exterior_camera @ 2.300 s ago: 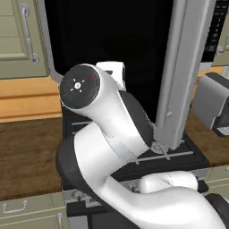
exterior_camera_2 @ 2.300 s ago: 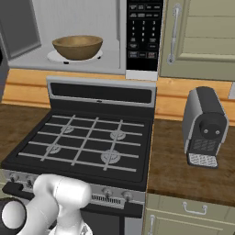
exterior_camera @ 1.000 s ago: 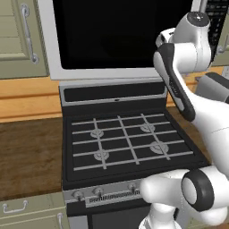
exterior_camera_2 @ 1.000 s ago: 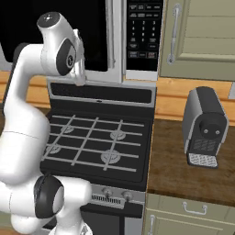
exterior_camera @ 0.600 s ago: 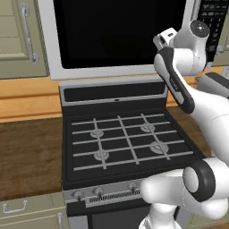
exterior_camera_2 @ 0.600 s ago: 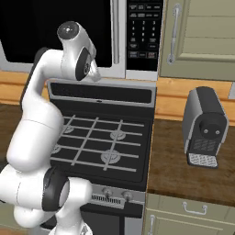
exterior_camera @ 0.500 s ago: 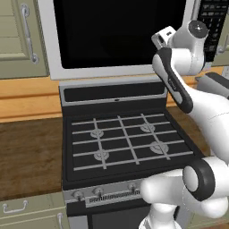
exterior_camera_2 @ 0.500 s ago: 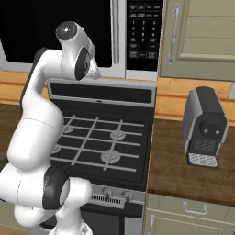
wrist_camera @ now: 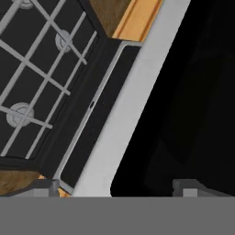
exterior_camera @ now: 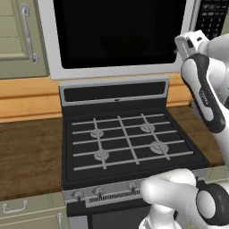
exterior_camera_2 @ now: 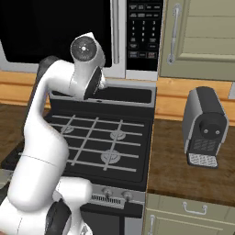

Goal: Open the microwave, place the bowl with waffle inside the microwave, then close the microwave door and turn it on.

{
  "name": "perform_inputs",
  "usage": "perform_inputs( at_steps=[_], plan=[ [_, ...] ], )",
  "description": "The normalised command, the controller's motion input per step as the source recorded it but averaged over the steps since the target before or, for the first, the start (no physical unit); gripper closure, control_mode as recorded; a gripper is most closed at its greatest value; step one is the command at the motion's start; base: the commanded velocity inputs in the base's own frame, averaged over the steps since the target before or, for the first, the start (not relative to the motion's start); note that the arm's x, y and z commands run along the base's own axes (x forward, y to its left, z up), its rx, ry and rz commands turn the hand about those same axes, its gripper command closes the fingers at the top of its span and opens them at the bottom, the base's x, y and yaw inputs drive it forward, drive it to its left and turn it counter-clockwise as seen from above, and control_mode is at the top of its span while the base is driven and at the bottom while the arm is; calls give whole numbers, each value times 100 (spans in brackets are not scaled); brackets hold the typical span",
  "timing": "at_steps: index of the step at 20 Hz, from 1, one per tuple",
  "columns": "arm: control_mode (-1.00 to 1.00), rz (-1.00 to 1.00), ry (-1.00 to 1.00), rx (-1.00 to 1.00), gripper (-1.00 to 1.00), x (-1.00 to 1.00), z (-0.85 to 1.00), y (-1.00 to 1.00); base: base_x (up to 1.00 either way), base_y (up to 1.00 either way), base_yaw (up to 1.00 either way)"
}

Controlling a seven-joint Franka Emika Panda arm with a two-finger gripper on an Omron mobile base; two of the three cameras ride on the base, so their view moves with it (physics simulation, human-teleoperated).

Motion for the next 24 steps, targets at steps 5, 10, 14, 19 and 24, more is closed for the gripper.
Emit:
perform_inputs(
  at_steps=[5,10,14,19,24],
  plan=[
    [-100,12,-12,27,-100,-79,31,-93,0,0,0],
    [-100,5,-14,17,-100,-6,18,-61,0,0,0],
    [-100,0,-21,5,100,16,18,-9,0,0,0],
    [-100,-1,-14,1,100,27,2,-6,0,0,0],
    [-100,-2,-4,0,100,50,0,0,0,0,0]
  ],
)
